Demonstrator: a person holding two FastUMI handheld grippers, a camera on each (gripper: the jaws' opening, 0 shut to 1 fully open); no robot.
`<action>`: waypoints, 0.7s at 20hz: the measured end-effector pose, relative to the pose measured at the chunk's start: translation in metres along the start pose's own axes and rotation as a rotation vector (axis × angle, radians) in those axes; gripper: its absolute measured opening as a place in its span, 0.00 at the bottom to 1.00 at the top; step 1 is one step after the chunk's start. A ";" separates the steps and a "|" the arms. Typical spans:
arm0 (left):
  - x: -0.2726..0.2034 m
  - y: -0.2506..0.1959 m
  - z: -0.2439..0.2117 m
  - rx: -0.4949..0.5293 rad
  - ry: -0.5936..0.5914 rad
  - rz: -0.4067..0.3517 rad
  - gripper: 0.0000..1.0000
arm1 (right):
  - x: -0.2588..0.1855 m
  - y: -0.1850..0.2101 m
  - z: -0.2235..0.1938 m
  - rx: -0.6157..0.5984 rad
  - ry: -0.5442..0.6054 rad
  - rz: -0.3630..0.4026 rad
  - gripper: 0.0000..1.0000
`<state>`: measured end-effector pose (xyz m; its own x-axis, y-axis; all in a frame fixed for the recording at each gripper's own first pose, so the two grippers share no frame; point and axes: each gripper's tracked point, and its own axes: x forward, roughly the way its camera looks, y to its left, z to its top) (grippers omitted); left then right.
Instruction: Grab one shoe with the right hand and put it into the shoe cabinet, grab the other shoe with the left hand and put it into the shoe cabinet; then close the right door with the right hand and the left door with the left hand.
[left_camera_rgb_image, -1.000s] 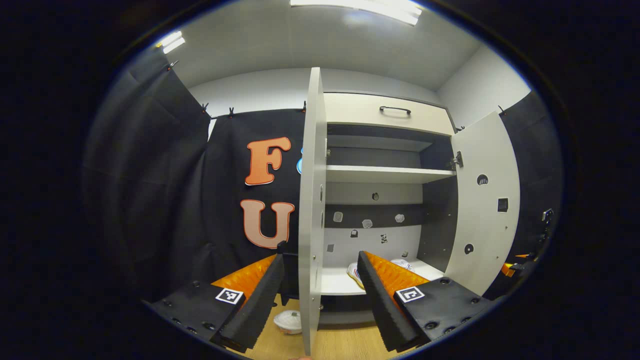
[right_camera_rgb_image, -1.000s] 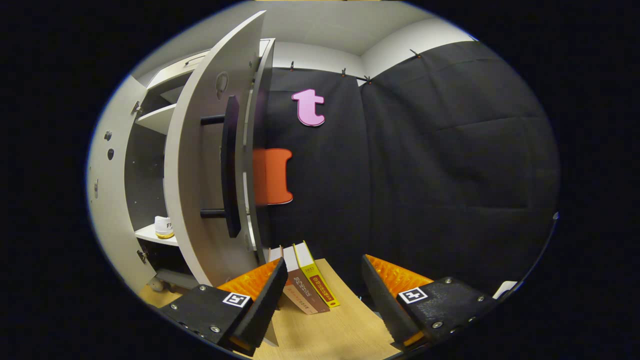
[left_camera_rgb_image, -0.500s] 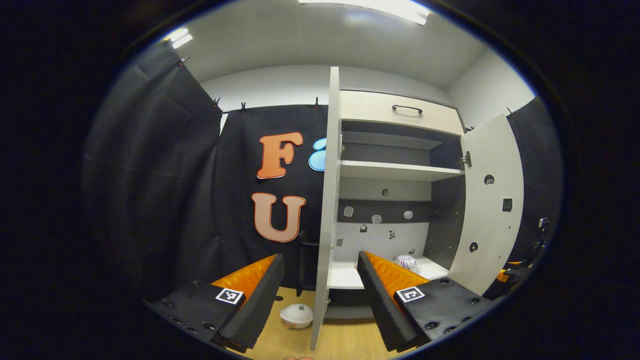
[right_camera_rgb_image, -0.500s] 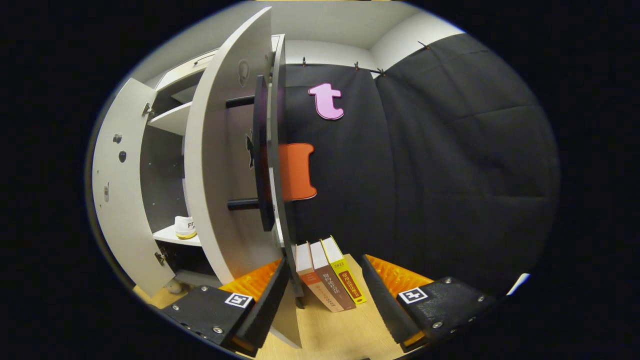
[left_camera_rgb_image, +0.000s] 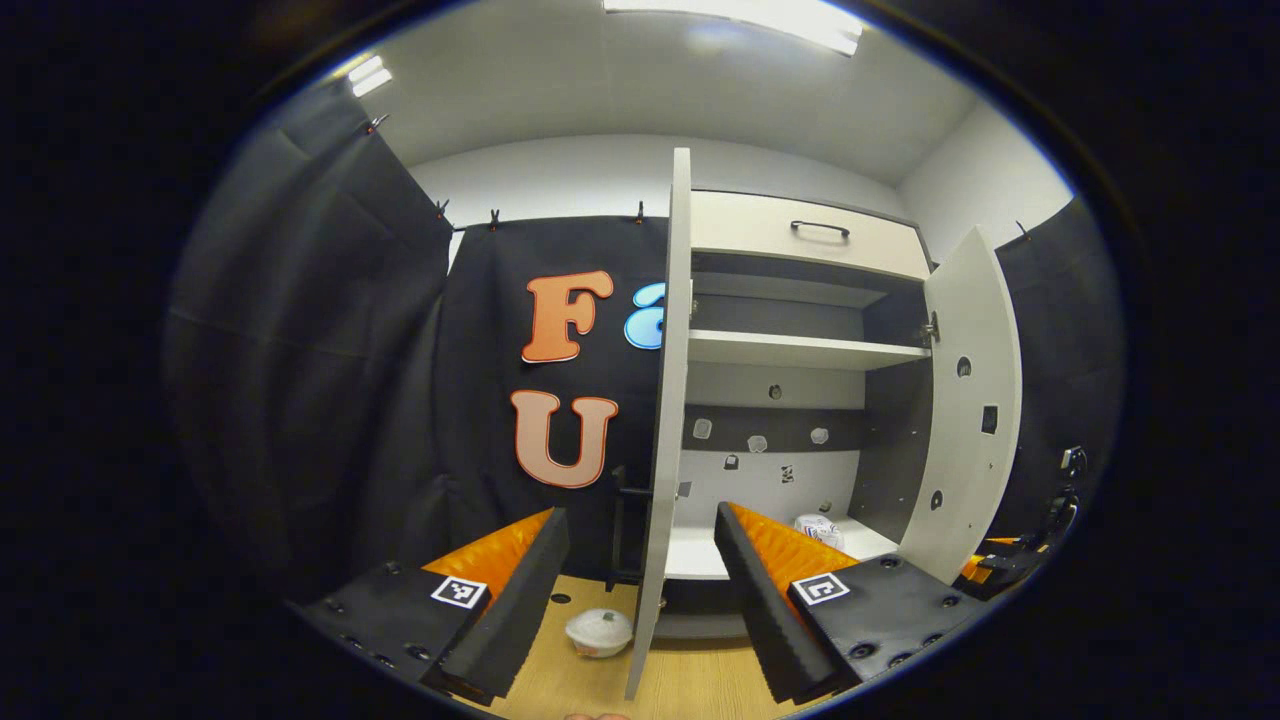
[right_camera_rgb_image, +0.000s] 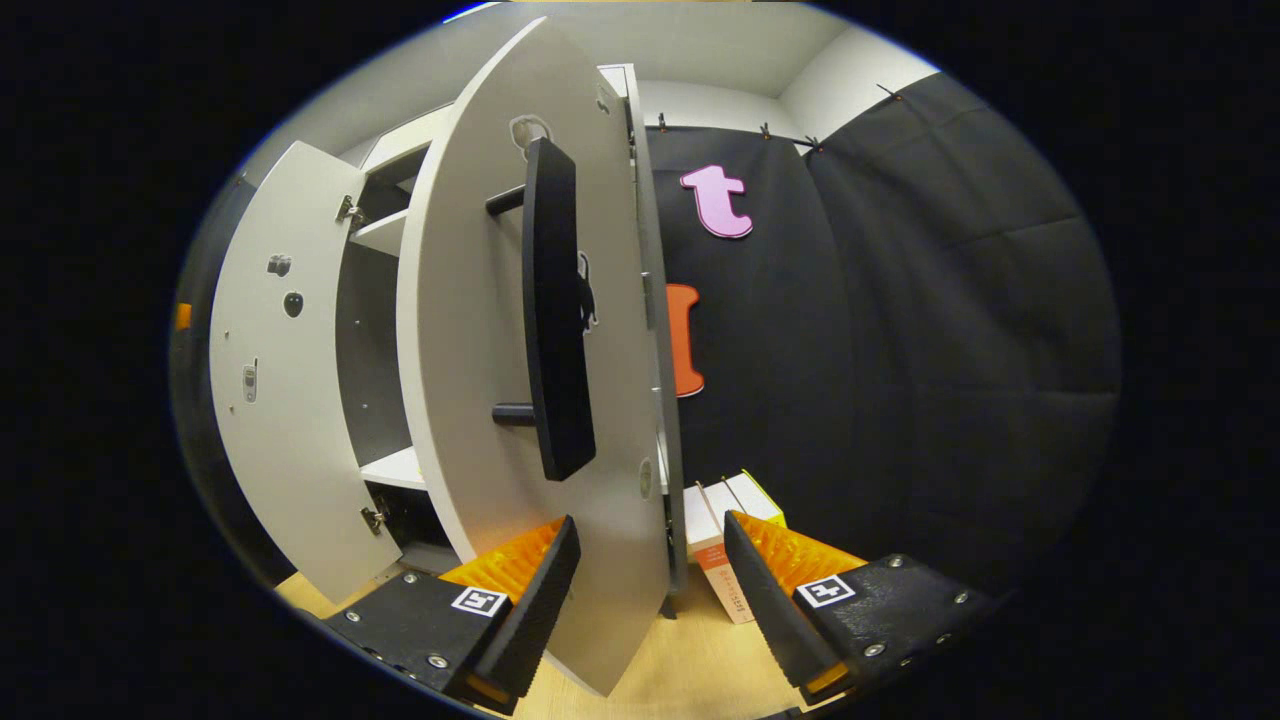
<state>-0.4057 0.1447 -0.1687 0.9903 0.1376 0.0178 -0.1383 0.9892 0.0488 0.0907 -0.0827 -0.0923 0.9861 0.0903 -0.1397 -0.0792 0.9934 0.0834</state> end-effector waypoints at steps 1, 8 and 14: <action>-0.001 0.003 -0.002 -0.004 0.004 0.007 0.95 | 0.003 0.008 0.001 0.003 -0.003 0.011 0.89; -0.002 0.023 -0.005 -0.006 0.007 0.042 0.95 | 0.030 0.039 0.000 0.029 -0.010 0.047 0.89; -0.001 0.045 -0.010 -0.001 0.011 0.079 0.95 | 0.054 0.056 0.004 0.072 -0.016 0.089 0.92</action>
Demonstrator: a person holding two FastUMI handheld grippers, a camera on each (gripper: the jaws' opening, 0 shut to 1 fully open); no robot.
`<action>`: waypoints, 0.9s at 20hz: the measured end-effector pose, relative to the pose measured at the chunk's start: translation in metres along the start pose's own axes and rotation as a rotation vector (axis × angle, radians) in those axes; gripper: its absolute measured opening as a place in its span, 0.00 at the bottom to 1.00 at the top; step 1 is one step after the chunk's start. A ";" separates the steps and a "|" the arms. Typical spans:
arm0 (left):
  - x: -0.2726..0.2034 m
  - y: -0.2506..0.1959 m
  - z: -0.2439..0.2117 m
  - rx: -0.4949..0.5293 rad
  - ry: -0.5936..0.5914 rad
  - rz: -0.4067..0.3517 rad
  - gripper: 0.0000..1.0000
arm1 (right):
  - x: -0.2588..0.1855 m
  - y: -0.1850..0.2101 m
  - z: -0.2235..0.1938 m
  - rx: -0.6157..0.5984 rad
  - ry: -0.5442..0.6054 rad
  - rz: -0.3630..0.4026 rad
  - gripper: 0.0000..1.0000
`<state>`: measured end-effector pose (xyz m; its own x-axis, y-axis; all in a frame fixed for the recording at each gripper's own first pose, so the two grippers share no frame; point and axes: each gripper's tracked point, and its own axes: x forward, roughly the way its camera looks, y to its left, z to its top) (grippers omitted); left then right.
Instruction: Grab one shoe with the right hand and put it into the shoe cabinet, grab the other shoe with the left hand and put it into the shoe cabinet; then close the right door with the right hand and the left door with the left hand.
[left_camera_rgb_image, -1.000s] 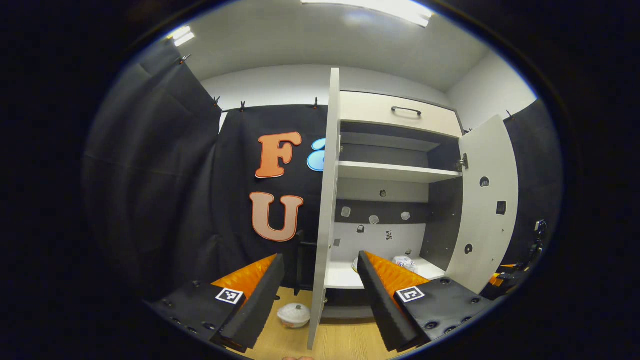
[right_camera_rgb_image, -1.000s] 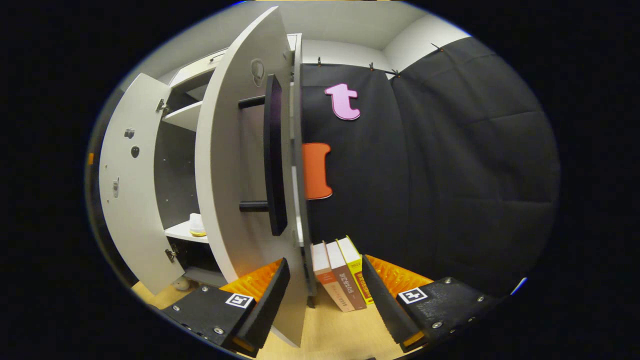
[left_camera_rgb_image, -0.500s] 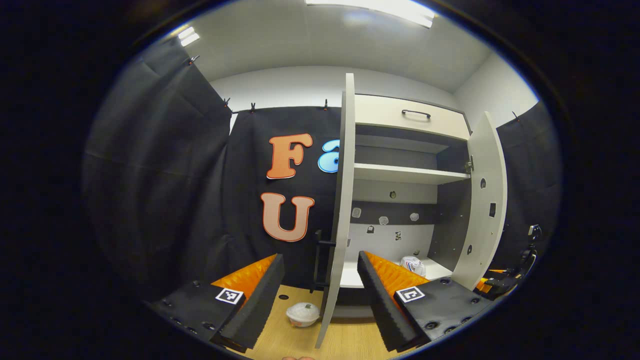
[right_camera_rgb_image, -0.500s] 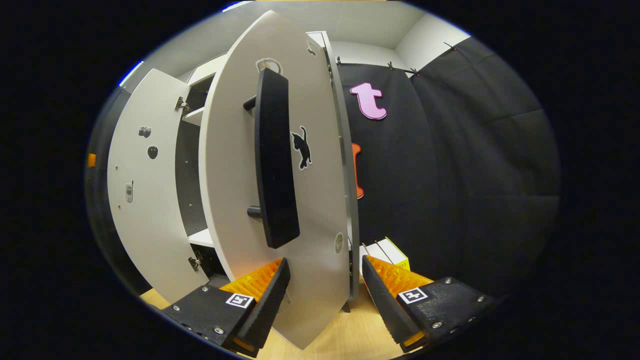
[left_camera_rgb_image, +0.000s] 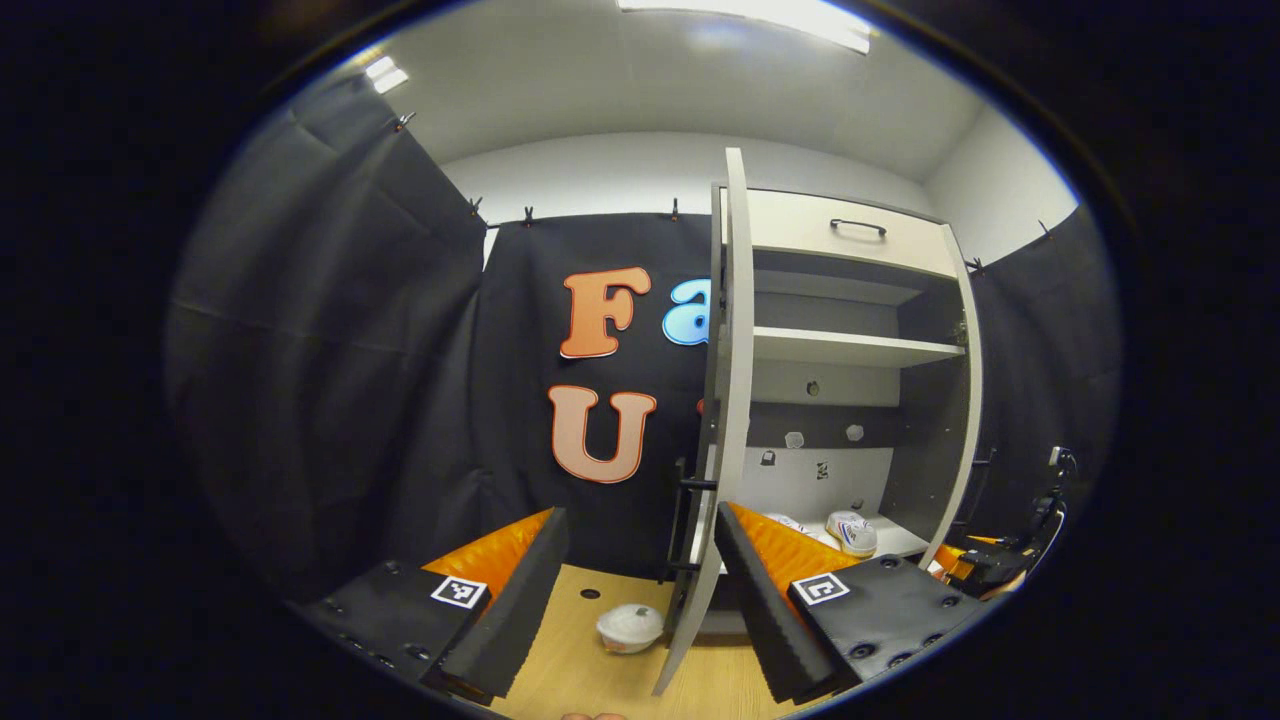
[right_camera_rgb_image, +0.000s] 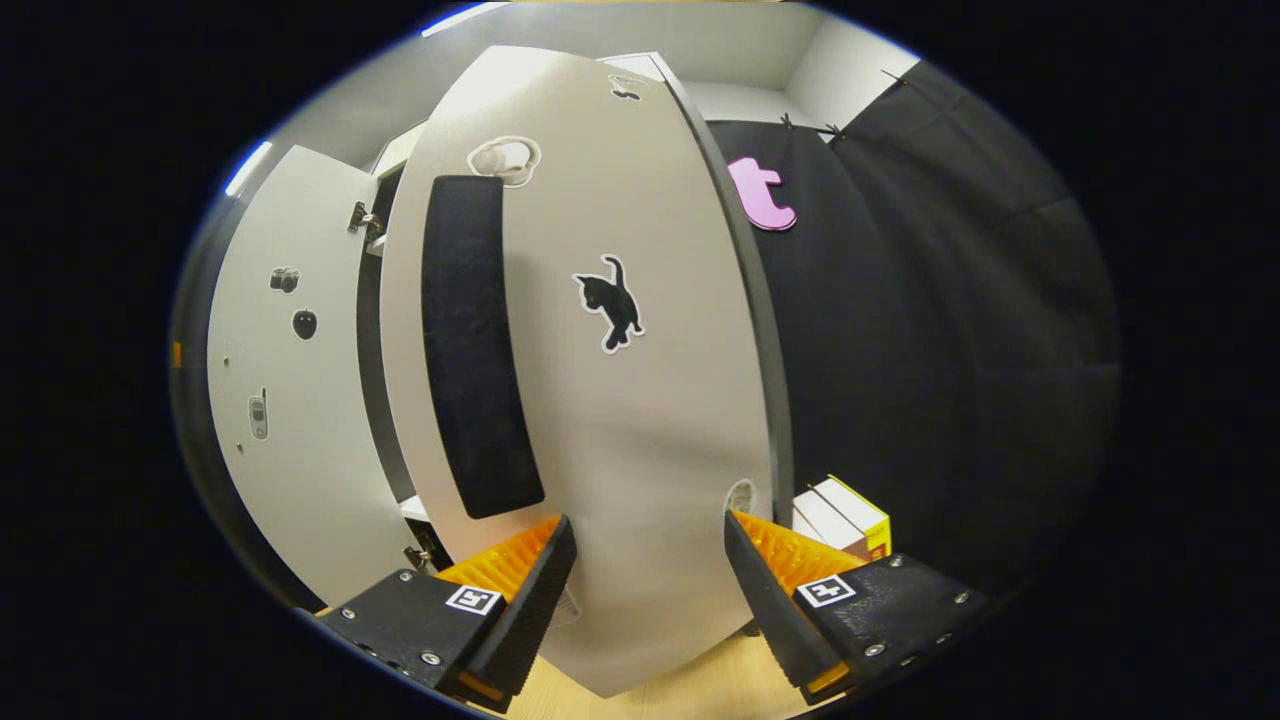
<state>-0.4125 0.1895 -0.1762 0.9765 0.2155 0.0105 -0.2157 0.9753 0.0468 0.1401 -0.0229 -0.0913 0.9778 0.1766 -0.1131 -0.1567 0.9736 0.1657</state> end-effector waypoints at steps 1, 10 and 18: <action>-0.001 0.003 -0.001 0.003 0.001 0.006 0.95 | 0.004 0.004 -0.001 -0.013 0.004 0.001 0.92; 0.005 0.033 -0.020 0.014 0.039 0.045 0.95 | 0.013 0.000 -0.001 -0.054 0.038 -0.023 0.92; 0.024 0.041 -0.074 0.032 0.098 0.023 0.95 | 0.017 0.001 0.001 -0.095 0.078 -0.071 0.92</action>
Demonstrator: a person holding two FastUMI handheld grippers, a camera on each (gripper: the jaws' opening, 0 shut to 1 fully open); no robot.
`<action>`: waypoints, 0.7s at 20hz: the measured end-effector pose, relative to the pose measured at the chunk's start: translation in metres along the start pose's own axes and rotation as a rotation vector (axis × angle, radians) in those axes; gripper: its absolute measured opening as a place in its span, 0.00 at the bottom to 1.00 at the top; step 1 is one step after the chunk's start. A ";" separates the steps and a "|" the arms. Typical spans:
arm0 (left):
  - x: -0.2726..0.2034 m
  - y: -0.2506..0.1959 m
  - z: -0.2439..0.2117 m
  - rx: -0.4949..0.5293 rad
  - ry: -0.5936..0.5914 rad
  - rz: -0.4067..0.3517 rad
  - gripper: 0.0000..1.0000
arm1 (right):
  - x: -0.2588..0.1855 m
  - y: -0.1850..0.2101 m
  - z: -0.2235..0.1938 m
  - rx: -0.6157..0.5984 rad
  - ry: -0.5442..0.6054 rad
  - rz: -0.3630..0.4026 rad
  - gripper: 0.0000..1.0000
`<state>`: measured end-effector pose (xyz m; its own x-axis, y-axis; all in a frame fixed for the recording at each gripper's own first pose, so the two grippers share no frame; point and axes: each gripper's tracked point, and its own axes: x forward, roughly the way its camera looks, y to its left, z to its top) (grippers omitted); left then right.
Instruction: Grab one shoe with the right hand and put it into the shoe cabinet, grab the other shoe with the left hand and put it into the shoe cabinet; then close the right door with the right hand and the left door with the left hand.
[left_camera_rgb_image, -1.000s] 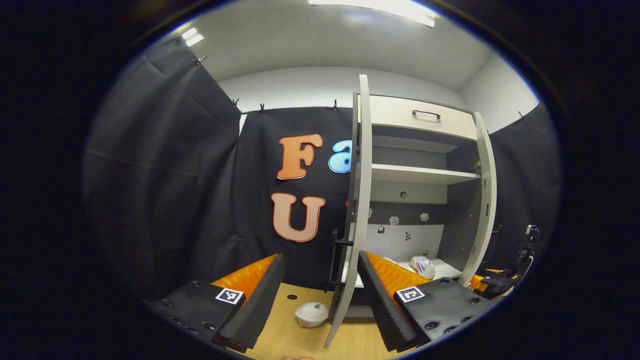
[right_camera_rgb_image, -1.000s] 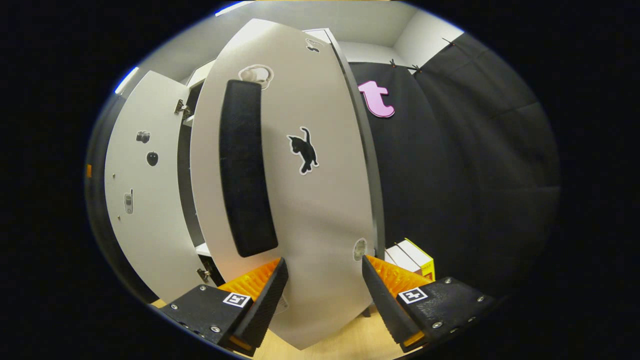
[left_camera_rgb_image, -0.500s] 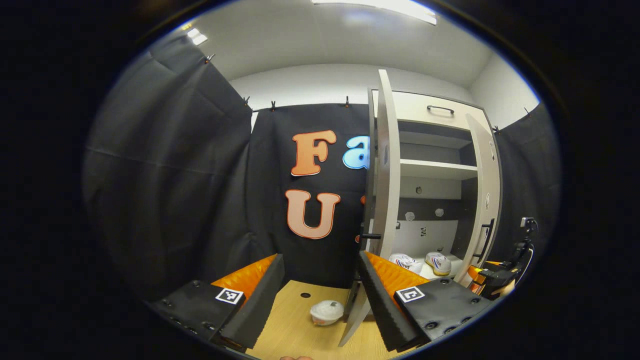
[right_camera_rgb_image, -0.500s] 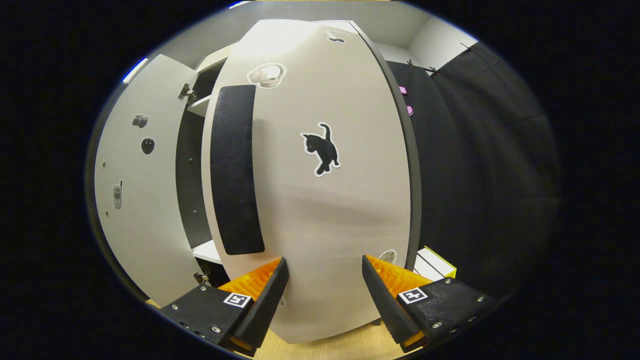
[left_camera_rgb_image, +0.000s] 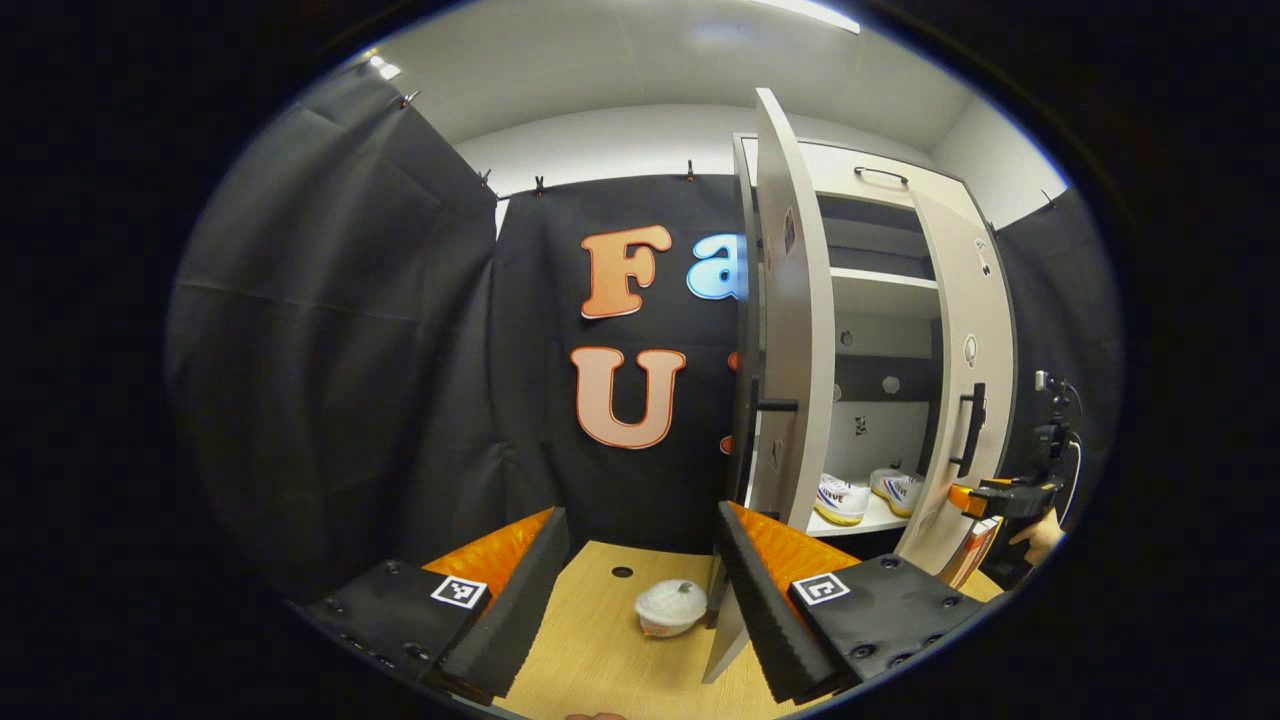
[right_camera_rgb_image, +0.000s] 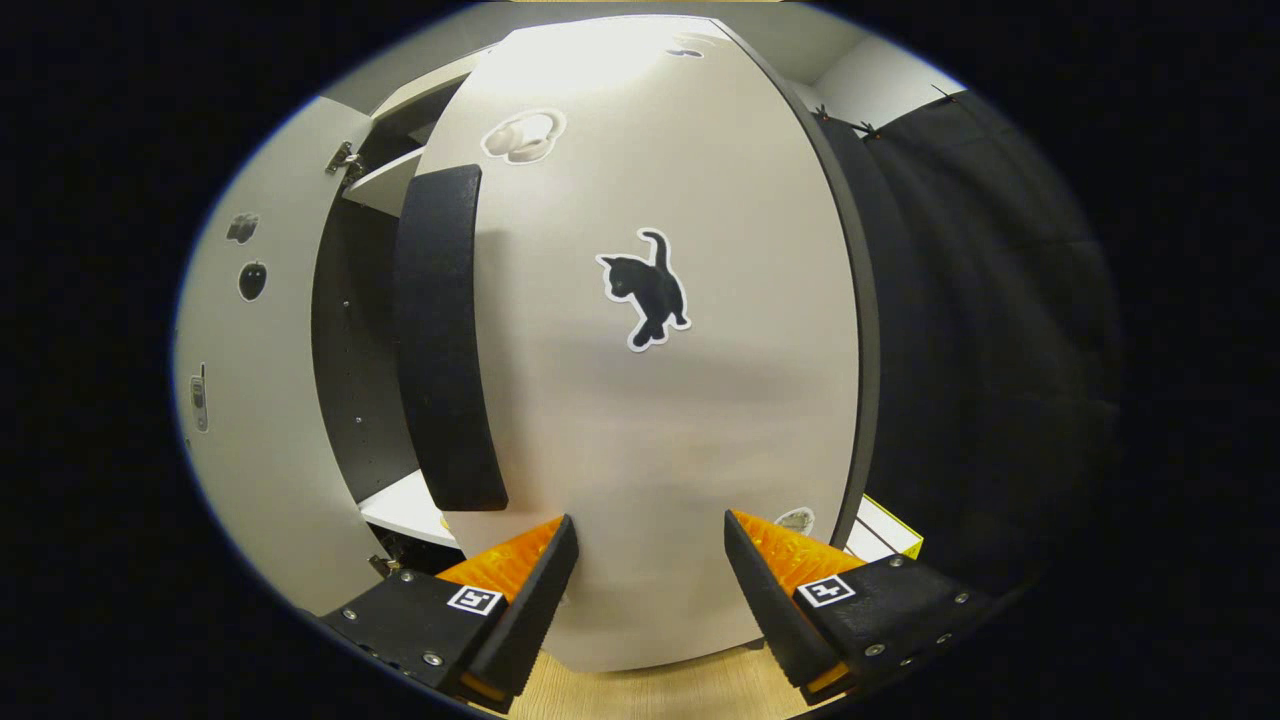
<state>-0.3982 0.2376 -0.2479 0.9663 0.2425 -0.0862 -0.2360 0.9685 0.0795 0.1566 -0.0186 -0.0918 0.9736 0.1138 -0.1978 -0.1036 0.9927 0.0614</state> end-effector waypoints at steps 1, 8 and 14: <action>0.003 0.000 -0.007 -0.003 0.005 -0.006 0.95 | 0.000 0.000 0.000 -0.005 0.002 -0.001 0.92; 0.027 -0.009 -0.054 -0.022 0.041 -0.082 0.94 | 0.002 0.001 0.002 -0.027 0.000 -0.036 0.92; 0.058 -0.023 -0.090 -0.034 0.071 -0.119 0.95 | -0.002 0.002 0.001 -0.039 0.020 -0.043 0.92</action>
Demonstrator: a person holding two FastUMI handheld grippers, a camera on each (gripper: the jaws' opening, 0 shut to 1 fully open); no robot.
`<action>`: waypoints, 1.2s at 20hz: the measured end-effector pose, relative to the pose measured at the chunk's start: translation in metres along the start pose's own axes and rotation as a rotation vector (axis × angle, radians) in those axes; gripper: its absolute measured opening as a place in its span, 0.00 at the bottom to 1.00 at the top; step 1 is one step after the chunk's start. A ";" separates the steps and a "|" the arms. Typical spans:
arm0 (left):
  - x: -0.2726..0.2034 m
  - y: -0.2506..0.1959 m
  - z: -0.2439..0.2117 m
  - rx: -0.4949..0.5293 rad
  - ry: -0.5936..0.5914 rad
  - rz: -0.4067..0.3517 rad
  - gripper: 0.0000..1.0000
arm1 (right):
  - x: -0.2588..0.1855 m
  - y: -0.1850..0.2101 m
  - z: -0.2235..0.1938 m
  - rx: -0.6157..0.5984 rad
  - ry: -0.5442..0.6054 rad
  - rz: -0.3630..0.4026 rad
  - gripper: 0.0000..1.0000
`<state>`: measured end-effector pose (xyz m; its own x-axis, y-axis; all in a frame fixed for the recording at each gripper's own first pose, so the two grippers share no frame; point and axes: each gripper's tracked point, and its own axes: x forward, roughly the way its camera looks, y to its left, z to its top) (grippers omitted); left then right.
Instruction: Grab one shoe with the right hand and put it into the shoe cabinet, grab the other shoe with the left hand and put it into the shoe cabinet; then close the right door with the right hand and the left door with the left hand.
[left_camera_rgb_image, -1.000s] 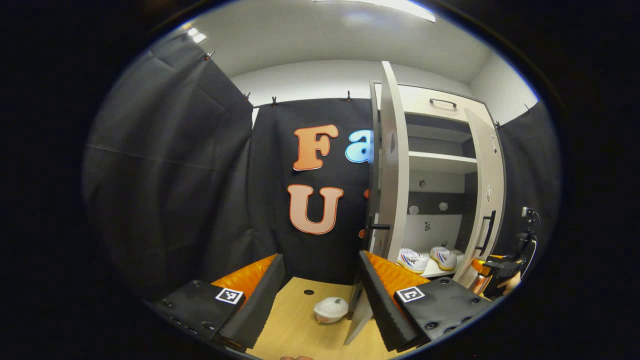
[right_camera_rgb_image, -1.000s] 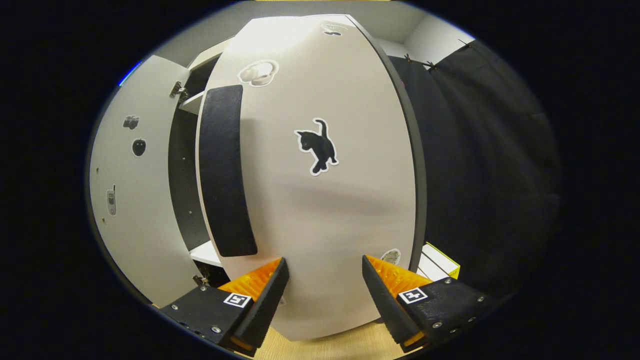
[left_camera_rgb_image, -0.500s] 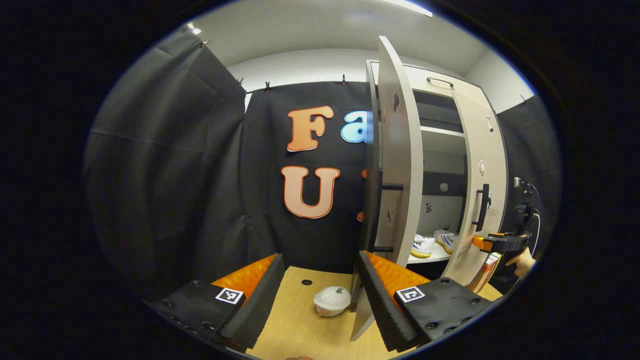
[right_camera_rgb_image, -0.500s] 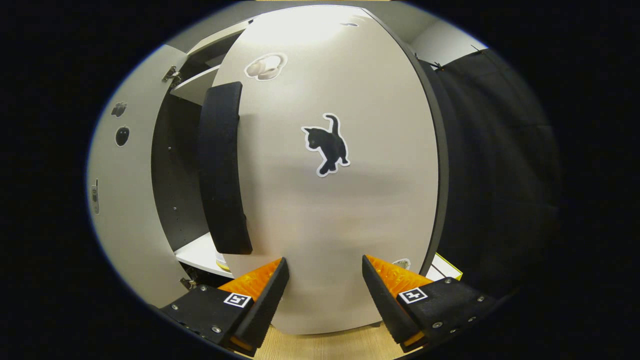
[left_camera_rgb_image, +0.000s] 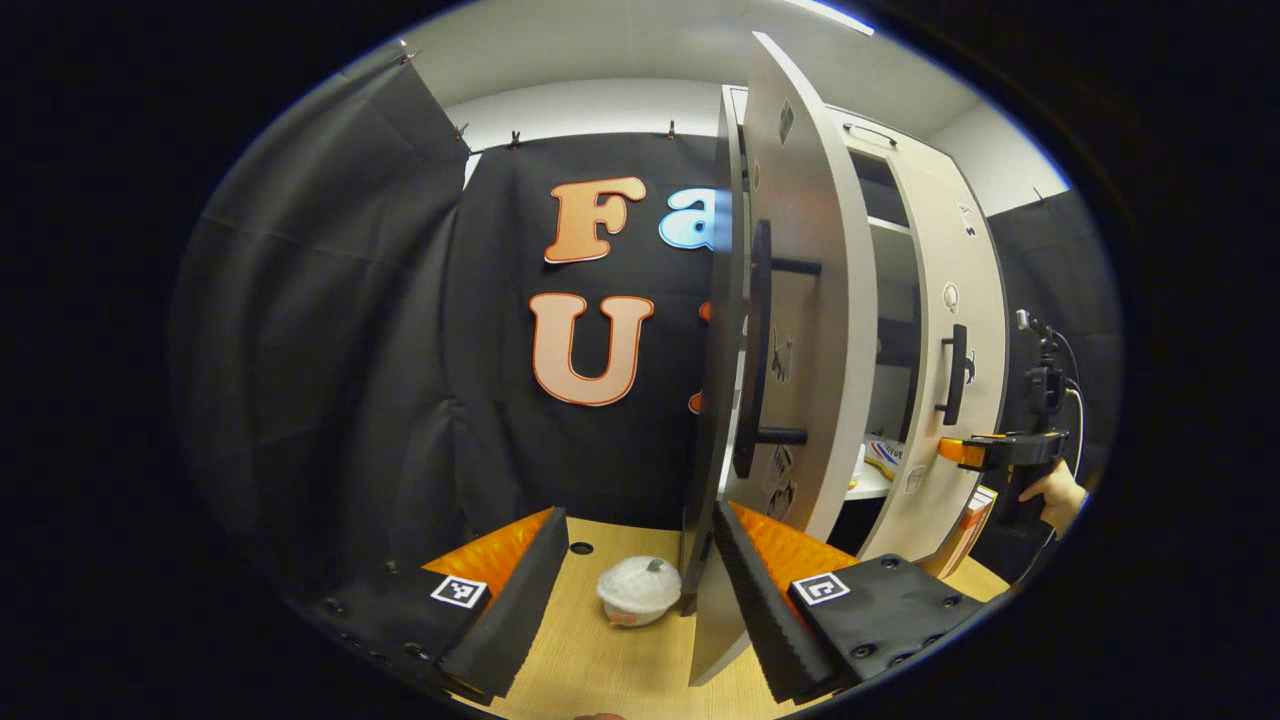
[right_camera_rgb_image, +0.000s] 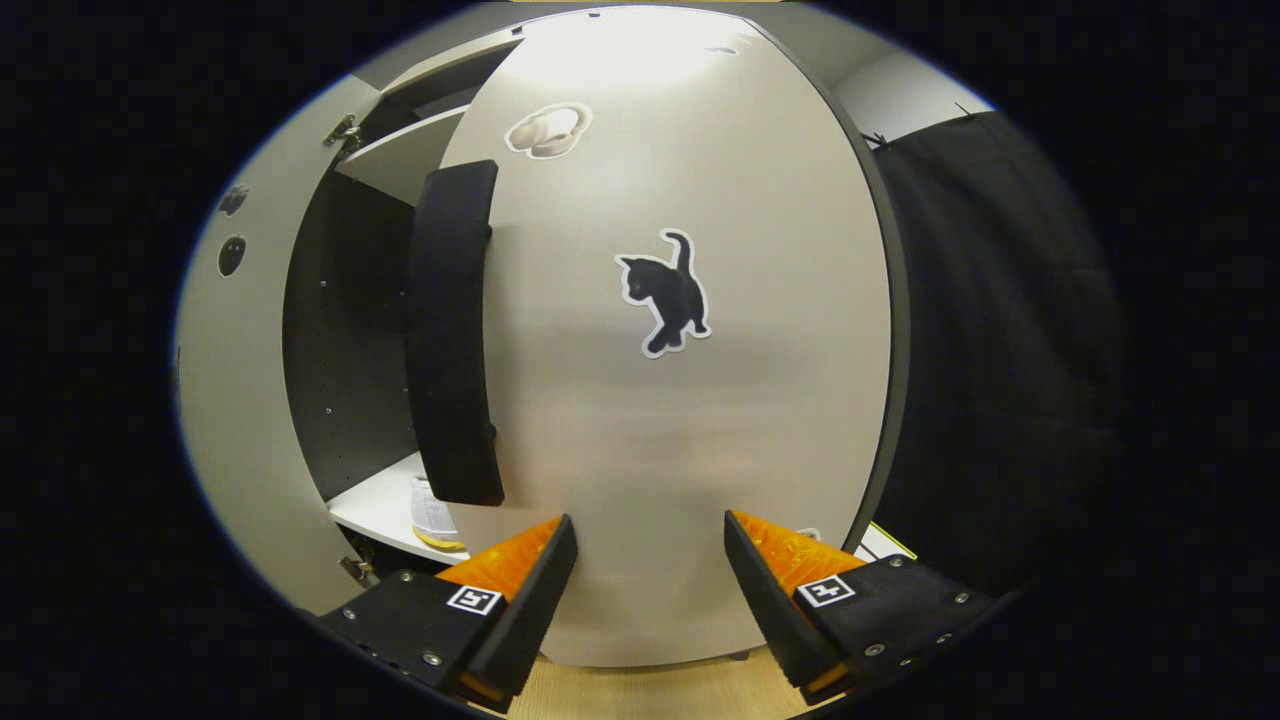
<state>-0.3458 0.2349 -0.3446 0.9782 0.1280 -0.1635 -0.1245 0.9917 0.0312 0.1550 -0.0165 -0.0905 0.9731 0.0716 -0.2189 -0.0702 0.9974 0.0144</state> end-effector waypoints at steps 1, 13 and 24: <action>0.007 0.000 -0.007 -0.002 0.015 -0.003 0.95 | -0.002 0.000 0.000 -0.001 0.001 0.001 0.93; 0.021 -0.011 -0.019 -0.018 0.031 -0.033 0.94 | -0.093 -0.022 0.036 -0.081 -0.119 -0.009 0.92; 0.014 -0.085 -0.023 0.021 0.037 -0.165 0.96 | -0.144 -0.048 0.054 -0.059 -0.171 -0.026 0.92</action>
<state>-0.3251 0.1524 -0.3718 0.9782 -0.0361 -0.2043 0.0414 0.9989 0.0217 0.0298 -0.0748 -0.0070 0.9975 0.0503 -0.0490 -0.0527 0.9975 -0.0478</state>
